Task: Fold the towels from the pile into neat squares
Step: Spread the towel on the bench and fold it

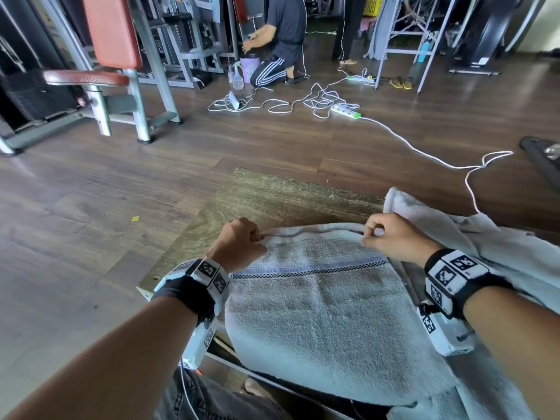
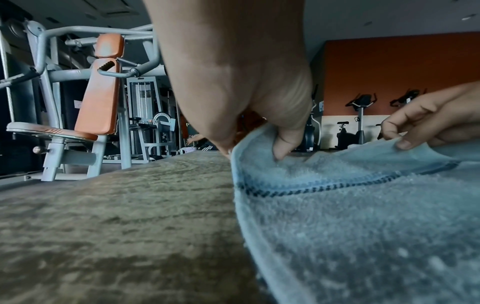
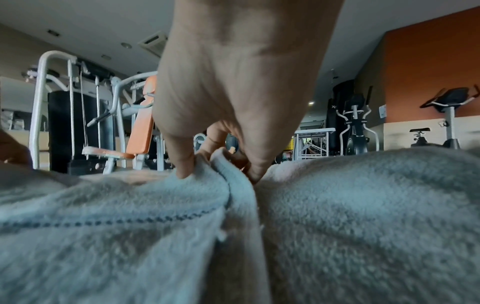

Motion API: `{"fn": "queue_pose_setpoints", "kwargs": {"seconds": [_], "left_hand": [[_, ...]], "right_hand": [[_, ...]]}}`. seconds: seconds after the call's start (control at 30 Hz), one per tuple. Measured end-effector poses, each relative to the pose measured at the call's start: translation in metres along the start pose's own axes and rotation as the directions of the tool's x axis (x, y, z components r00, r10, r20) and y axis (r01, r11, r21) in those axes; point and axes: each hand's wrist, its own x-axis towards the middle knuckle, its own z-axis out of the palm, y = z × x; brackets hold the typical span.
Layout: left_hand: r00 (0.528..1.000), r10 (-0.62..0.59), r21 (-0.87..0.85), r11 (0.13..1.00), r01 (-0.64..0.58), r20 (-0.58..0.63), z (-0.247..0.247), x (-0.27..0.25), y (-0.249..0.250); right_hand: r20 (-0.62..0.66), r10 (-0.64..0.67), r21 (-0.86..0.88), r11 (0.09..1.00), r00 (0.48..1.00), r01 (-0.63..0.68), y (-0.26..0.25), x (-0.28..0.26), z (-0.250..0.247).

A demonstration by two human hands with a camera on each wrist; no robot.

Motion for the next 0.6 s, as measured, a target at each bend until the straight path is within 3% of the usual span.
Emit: {"fn": "queue_pose_setpoints", "kwargs": {"seconds": [0.23, 0.4, 0.6], "left_hand": [[0.997, -0.006, -0.030, 1.000, 0.008, 0.076, -0.034, -0.009, 0.021], [0.999, 0.007, 0.008, 1.000, -0.008, 0.043, -0.074, -0.031, 0.047], [0.998, -0.018, 0.020, 1.000, 0.017, 0.061, -0.084, -0.069, 0.055]], "right_hand": [[-0.195, -0.022, 0.243, 0.968, 0.981, 0.070, -0.011, -0.031, -0.034], [-0.291, -0.032, 0.325, 0.937, 0.956, 0.130, -0.020, -0.065, -0.067], [-0.179, -0.146, 0.108, 0.980, 0.973, 0.167, -0.020, -0.101, -0.069]]}}
